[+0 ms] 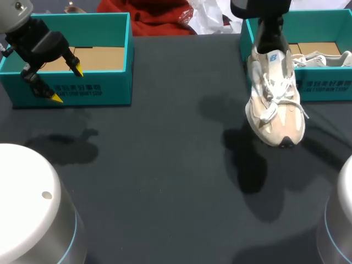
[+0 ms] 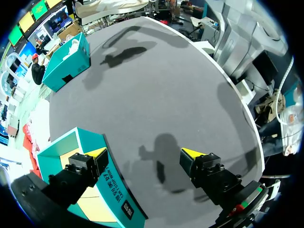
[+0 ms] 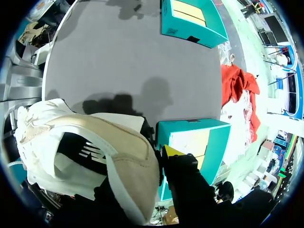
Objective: Take the shoe out of the shoebox, open the shoe tongue, remove and reinsert the insole, then place the shoe into the shoebox
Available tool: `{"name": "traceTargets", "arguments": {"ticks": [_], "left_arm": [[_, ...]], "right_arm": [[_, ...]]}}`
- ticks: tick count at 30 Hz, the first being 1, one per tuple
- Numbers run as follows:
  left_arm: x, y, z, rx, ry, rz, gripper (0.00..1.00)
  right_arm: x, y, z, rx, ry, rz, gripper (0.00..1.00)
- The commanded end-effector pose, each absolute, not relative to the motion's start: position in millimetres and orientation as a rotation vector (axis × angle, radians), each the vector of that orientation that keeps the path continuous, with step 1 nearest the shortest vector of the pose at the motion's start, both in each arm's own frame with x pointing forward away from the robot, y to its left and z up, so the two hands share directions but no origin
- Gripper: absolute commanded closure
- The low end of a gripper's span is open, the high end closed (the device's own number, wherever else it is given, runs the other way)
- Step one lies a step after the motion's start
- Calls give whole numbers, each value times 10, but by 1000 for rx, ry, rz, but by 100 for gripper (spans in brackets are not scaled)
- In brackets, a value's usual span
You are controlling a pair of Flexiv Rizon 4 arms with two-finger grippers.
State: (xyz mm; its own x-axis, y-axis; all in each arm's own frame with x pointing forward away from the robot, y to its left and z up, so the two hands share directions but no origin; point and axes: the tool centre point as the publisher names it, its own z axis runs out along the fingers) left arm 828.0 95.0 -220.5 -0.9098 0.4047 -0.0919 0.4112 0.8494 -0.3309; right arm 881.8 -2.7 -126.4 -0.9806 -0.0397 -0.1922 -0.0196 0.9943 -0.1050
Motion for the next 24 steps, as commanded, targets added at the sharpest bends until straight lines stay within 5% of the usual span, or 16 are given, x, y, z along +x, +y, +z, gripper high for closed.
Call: {"name": "traceTargets", "arguments": {"ticks": [1,7,24], "left_arm": [[8277,952,-2206,663,3003,-539,0],[8277,952,-2206,663,3003,-539,0],[8277,952,-2206,663,3003,-539,0]], "right_arm": [[8798,-46,-1267,-47,2938,-148,100],[8798,-46,-1267,-47,2938,-148,100],[10630,-1170,-766,-26,2880,-294,100]]}}
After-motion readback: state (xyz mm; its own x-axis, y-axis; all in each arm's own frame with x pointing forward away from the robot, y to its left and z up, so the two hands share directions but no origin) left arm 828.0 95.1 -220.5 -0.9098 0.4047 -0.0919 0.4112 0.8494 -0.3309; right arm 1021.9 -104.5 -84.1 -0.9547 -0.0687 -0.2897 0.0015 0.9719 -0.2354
